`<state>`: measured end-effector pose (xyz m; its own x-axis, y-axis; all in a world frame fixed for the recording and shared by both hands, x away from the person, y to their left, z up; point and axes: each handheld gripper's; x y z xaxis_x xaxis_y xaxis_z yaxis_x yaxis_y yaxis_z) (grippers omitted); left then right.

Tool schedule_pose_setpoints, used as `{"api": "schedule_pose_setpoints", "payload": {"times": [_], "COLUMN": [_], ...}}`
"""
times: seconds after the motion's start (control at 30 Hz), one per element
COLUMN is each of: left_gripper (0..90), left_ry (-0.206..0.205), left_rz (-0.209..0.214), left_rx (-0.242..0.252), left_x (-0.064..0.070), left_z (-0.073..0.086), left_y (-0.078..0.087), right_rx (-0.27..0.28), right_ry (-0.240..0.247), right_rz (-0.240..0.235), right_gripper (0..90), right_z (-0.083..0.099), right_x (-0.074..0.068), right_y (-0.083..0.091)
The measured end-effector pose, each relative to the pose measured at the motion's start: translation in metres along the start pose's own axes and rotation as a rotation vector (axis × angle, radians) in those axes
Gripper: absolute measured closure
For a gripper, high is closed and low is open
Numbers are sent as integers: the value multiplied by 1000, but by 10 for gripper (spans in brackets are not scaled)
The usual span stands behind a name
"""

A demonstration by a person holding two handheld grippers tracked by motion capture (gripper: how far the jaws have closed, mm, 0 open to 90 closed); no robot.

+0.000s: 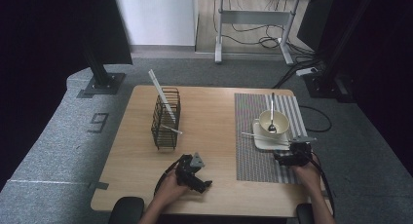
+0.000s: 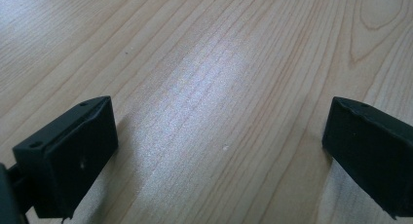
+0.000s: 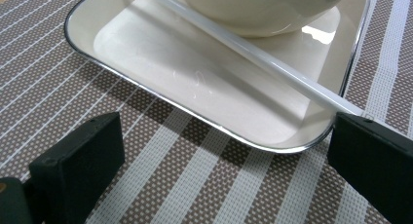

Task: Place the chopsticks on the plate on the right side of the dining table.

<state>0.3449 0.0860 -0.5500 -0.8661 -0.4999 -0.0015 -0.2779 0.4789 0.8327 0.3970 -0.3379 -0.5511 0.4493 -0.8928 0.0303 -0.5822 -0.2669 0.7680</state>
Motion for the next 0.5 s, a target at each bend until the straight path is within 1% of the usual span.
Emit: {"api": "schedule_pose_setpoints", "payload": {"times": [0.1, 0.5], "left_gripper": [0, 0], "left_ry": [-1, -2], "left_rz": [1, 1], "left_rx": [0, 0], "left_x": [0, 0], "left_z": [0, 0], "left_y": [0, 0], "right_rx": [0, -1], "right_ry": [-8, -11], "right_rz": [5, 16], "right_gripper": [0, 0], "right_z": [-2, -6], "right_x": [1, 4], "right_y": [-2, -7]}}
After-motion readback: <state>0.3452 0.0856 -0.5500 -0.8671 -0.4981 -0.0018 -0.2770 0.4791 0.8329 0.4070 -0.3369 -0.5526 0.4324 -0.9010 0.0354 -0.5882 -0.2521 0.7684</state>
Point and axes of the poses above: each handheld gripper's, and its own axes: y roughly backward along the jaws, z roughly out of its underside, x roughly to its right, and after that the axes turned 7 degrees about -x, right-handed
